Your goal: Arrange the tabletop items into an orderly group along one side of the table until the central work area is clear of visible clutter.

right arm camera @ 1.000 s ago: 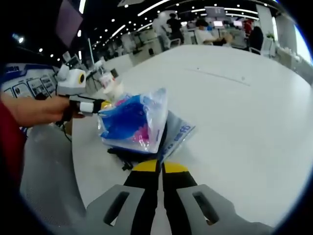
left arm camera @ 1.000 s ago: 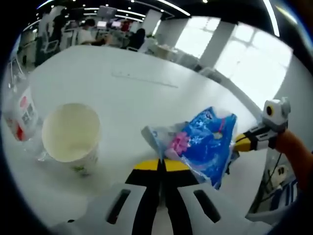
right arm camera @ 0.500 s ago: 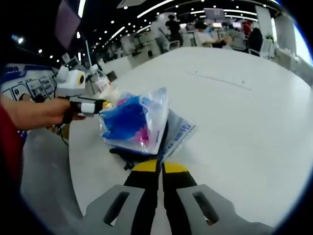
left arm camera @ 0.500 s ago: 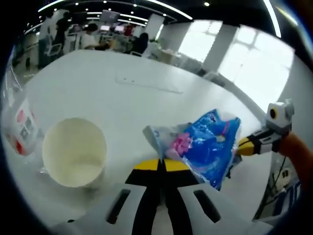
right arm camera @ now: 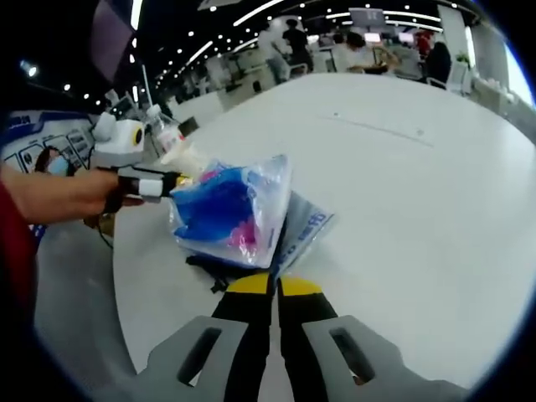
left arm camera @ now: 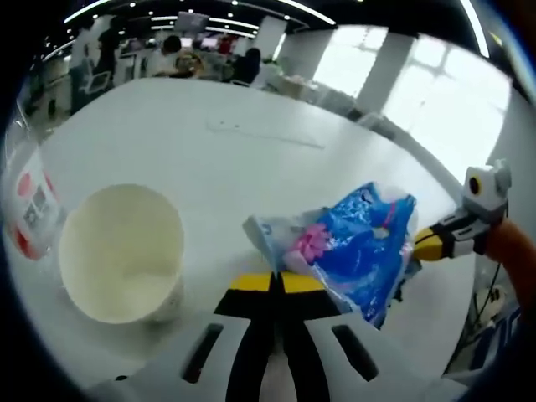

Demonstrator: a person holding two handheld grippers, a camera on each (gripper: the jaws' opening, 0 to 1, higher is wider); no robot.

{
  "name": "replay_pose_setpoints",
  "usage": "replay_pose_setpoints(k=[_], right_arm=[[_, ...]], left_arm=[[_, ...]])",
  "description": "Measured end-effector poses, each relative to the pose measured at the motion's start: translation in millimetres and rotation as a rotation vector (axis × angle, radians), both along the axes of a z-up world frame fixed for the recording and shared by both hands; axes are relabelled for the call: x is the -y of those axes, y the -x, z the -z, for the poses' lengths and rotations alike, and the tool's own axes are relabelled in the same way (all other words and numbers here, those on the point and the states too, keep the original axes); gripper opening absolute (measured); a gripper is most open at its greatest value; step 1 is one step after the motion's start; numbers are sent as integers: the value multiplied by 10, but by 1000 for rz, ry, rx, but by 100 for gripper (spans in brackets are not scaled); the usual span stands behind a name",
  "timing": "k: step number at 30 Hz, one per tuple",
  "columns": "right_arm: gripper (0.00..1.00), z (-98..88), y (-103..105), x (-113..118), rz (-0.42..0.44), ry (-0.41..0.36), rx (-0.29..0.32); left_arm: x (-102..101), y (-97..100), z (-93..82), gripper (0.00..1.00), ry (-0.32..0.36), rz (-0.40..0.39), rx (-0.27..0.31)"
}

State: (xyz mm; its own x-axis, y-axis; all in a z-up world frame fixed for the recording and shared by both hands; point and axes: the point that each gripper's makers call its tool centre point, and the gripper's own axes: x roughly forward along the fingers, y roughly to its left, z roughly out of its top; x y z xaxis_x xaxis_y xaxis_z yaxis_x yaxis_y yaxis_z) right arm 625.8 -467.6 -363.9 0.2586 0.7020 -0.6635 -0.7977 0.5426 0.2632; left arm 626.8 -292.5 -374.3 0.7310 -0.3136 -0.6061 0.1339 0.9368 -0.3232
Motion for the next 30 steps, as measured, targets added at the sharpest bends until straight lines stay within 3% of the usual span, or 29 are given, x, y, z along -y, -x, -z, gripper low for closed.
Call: replay_pose_setpoints(k=[16,23,30], right_arm=[[3,142,-24,-23,12,-2,-30],[3,188,-45,16,40,-16,-42],[3,222,-40,41,40,7,-25]], left_arm=[[-64,-6,111,1,-81,-4,-2],[-92,13,169,5,-118,-1,-13],[-105,16,198,12,-196,36,2]])
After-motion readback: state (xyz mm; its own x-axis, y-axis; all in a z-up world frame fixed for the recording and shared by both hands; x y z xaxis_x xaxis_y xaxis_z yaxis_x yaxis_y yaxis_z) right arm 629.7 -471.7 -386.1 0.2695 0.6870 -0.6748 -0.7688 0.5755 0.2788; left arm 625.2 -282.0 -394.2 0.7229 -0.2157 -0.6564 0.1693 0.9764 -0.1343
